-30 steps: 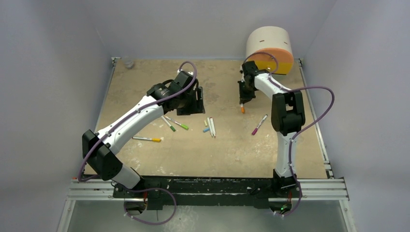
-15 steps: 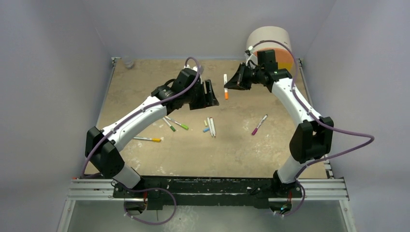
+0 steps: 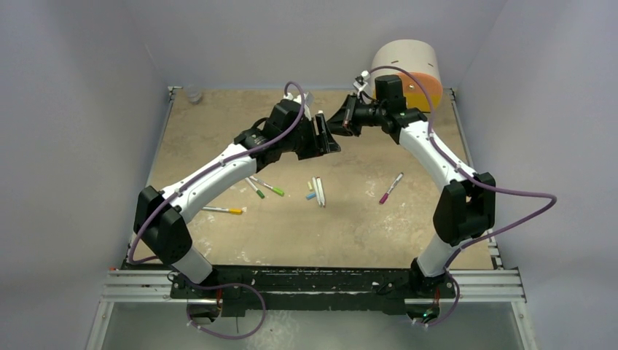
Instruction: Open the pen caps
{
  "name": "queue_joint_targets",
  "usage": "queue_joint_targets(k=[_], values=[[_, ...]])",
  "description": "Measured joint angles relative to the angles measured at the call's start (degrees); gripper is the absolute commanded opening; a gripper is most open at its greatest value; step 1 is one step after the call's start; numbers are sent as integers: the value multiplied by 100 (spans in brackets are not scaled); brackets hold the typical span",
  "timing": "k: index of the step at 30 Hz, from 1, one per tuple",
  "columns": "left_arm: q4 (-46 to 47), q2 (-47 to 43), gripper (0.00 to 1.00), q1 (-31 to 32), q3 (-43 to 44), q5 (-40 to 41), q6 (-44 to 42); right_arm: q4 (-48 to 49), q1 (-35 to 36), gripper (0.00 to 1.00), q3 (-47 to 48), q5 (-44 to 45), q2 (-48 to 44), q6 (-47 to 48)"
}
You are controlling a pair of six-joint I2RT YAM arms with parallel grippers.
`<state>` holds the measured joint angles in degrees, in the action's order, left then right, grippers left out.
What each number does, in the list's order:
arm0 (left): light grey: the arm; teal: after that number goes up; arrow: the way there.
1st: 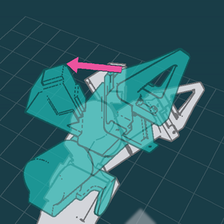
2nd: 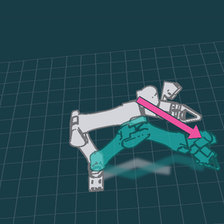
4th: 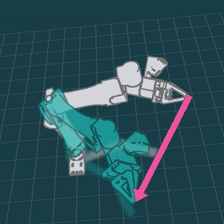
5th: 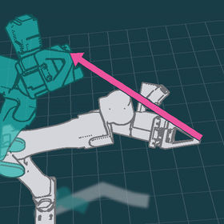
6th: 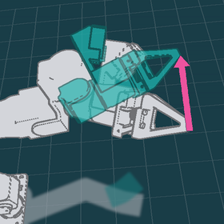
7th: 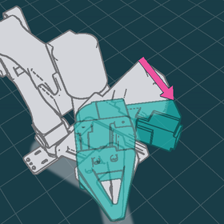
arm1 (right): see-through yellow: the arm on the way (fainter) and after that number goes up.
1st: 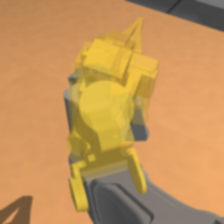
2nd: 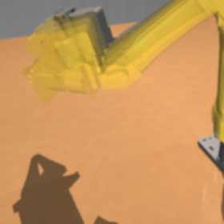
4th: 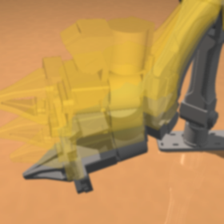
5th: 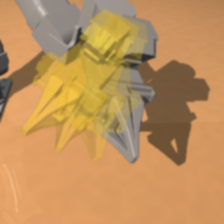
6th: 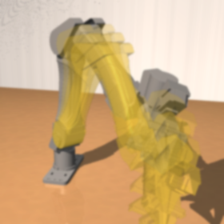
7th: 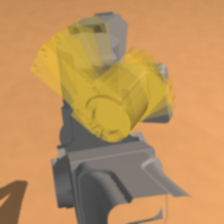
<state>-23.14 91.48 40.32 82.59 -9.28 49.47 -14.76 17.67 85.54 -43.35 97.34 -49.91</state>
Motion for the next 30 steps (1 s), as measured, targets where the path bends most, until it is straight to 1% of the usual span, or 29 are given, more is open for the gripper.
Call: queue_joint_targets(k=[3, 4, 6, 11, 12, 13, 14, 15, 16, 19, 20, 22, 24, 25, 26, 27, 30], values=[[0, 4, 36, 0, 0, 2, 2, 140, 24, 0, 0, -35, 0, -138], [0, 4, 28, 0, 0, 4, 13, 168, 28, 0, 0, -42, 0, -164], [-4, 4, 1, 0, 0, 9, 31, 197, 28, 0, 0, -83, 0, -221], [-70, 22, 0, -13, -2, 74, 55, 245, 20, 0, -7, -109, 0, -264], [-72, 24, 0, -9, -2, 74, 55, 245, 20, 10, -20, -111, 0, -264], [-83, 24, 0, -7, -2, 72, 55, 245, 22, 22, -26, -111, 0, -264], [-87, 24, 0, -4, -2, 70, 57, 249, 22, 31, -28, -116, 0, -269], [-87, 24, 0, -4, -2, 63, 59, 249, 22, 36, -35, -120, 0, -295], [-76, 24, 0, -7, -13, 42, 59, 256, 22, 39, -39, -120, 0, -291], [0, 24, 0, 0, -68, -26, 72, 240, 44, 41, -48, -122, 0, -247], [7, 24, 0, 0, -90, -48, 79, 229, 59, 40, -52, -122, 0, -236], [26, 24, 0, 0, -142, -96, 96, 219, 92, 32, -72, -122, 0, -225], [48, 24, 0, 2, -184, -109, 103, 205, 136, 18, -98, -122, 0, -201], [44, 24, 0, 11, -195, -114, 105, 199, 153, 8, -125, -101, -7, -190], [44, 20, 0, 17, -203, -114, 111, 188, 157, 4, -149, -87, -9, -162], [44, 13, 0, 17, -205, -118, 120, 168, 153, 1, -173, -70, -9, -144], [48, 11, 0, 20, -223, -133, 195, 105, 142, 0, -190, -48, -11, -92]])
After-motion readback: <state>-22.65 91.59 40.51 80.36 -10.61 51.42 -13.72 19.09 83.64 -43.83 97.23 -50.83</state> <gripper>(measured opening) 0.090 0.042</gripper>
